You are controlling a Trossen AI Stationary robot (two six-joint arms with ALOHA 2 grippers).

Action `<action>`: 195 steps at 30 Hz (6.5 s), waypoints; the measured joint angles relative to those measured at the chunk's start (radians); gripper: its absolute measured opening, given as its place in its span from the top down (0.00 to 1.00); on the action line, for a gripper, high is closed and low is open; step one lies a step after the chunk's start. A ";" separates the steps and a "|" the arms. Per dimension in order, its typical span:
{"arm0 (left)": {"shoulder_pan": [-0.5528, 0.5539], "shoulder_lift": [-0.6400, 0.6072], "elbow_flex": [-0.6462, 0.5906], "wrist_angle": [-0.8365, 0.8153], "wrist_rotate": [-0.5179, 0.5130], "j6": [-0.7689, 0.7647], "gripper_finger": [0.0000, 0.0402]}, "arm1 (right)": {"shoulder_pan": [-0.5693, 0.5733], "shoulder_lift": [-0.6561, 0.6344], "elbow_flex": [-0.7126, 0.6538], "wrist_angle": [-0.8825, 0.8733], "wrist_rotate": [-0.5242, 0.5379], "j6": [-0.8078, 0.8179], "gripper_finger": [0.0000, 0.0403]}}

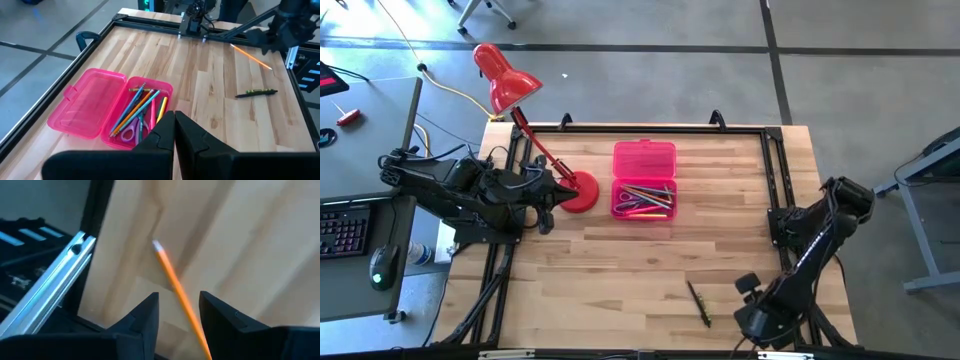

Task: Pick & place school supplies into a supply box
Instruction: Put the orange pencil into the pink supply box, then put the black pen into the pink supply box

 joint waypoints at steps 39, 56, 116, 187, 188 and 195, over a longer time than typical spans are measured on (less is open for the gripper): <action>0.000 0.000 -0.001 0.002 -0.001 0.001 0.90 | -0.209 0.005 -0.265 0.455 0.712 -0.346 0.99; 0.000 0.000 -0.001 0.002 -0.005 0.004 0.90 | -0.834 0.003 -0.167 1.095 0.802 -0.660 1.00; 0.000 0.086 0.000 -0.001 0.011 0.004 0.90 | -0.401 0.002 -0.498 1.288 0.205 -0.658 0.76; 0.000 0.088 0.000 0.010 0.007 -0.004 0.90 | -0.868 -0.010 -0.344 1.218 0.495 -0.808 0.97; 0.000 0.088 0.000 0.009 0.007 -0.004 0.90 | -0.888 0.007 -0.335 1.193 0.461 -0.782 0.97; 0.000 0.088 0.000 -0.003 0.024 -0.004 0.90 | -0.963 0.083 -0.328 1.192 0.425 -0.727 0.92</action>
